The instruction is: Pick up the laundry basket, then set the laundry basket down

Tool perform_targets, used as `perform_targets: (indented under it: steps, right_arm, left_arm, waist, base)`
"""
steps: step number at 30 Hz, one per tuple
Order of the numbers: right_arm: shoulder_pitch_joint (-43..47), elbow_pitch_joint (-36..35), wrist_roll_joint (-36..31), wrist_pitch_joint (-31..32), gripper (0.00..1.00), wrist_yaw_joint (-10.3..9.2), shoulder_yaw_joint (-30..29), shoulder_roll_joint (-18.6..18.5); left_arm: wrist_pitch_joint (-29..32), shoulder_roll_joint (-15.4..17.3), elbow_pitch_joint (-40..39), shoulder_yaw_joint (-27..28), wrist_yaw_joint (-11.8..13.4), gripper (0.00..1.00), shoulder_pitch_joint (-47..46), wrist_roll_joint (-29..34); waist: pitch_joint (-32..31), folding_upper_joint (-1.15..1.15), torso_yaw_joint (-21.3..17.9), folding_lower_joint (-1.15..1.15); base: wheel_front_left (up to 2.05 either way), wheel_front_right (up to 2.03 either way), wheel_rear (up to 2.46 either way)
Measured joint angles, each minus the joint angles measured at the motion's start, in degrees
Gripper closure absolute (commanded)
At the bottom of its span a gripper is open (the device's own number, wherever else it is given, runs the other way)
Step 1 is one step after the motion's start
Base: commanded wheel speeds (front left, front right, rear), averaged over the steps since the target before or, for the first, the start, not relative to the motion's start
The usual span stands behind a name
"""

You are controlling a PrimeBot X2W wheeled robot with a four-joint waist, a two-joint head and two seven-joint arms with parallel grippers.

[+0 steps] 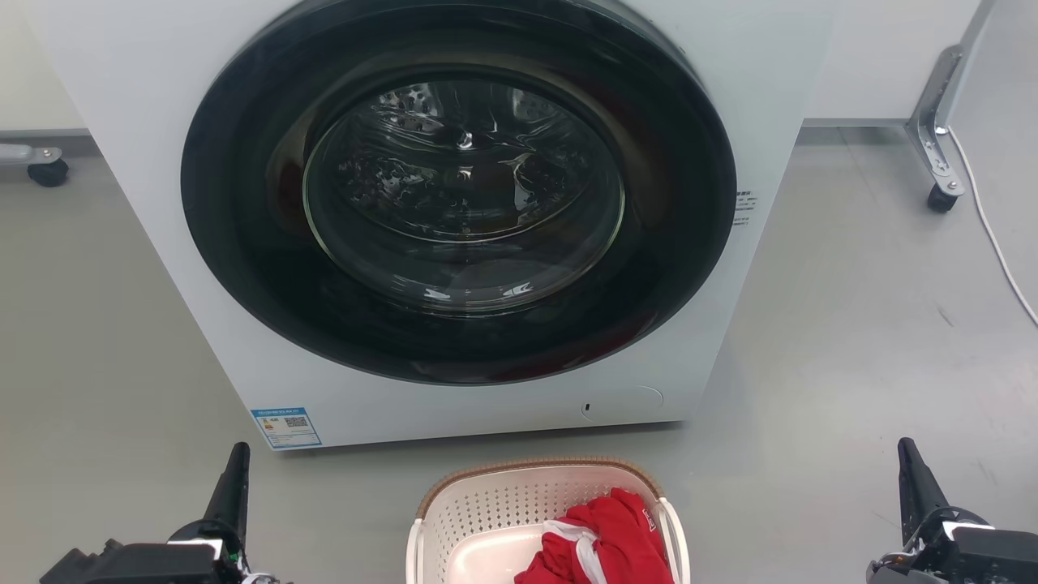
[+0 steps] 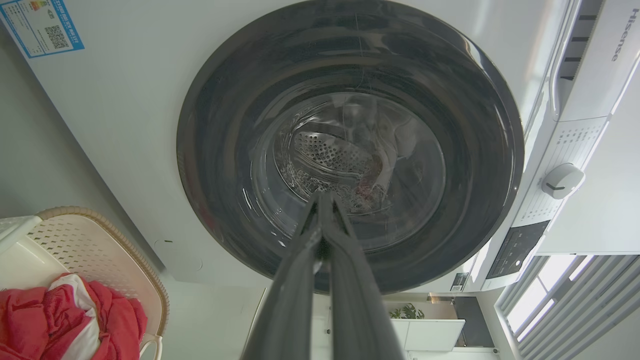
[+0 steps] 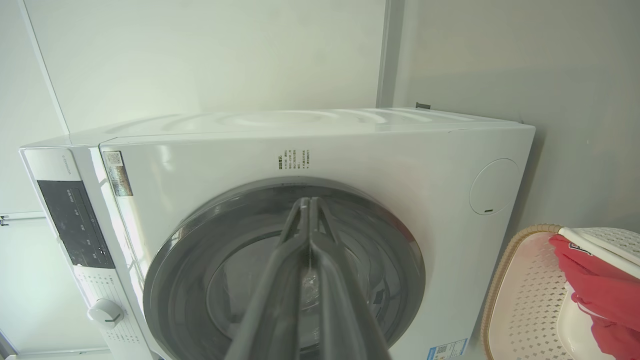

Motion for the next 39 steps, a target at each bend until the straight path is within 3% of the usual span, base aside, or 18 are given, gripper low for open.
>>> perform_targets:
  steps: [39]
  right_arm:
    - [0.0, 0.0, 0.0, 0.0, 1.00, 0.05, 0.0, 0.0]
  left_arm:
    - [0.0, 0.0, 0.0, 0.0, 0.0, 1.00, 0.0, 0.0]
  waist:
    - [0.0, 0.00, 0.0, 0.00]
  base:
    - [0.00, 0.00, 0.00]
